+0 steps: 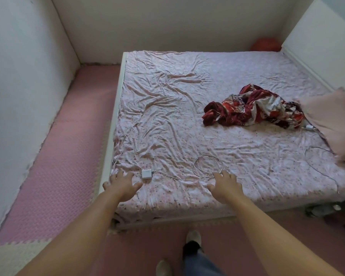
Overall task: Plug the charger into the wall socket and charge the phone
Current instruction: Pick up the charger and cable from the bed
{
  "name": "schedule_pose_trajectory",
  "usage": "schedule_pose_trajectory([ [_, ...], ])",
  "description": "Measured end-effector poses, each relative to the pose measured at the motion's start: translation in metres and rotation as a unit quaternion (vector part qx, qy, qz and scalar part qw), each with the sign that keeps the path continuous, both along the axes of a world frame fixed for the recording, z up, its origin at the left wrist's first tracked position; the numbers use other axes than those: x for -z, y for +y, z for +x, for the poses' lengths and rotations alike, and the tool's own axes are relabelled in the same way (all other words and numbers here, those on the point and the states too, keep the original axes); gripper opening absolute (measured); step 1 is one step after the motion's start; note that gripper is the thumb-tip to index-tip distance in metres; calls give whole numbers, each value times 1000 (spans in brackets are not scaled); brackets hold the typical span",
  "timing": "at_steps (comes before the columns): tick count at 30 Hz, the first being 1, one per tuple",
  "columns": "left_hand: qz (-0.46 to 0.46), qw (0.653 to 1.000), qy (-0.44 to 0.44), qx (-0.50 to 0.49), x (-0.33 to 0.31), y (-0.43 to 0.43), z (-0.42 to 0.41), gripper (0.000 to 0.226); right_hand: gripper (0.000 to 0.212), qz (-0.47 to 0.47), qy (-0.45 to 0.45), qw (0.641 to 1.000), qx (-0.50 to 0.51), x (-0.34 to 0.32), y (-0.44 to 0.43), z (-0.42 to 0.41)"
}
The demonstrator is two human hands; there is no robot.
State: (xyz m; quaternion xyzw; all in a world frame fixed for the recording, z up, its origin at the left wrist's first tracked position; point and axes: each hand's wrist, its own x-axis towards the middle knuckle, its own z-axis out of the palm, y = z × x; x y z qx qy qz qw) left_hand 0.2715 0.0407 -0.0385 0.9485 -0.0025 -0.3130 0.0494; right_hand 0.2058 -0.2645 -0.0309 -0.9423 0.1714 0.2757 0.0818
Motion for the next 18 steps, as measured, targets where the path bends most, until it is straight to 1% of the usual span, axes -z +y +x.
schedule_pose_trajectory([
  [4, 3, 1000, -4, -11, -3, -10, 16, 64, 61, 1, 10, 1000, -9, 4, -10, 24],
  [12, -3, 999, -4, -49, -1, -48, 50, 55, 63, 9, 17, 999, -26, 13, -51, 73],
  [18, 10, 998, 3, -67, 10, -81, 70, 59, 59, 16, 21, 999, -34, 27, -88, 104],
])
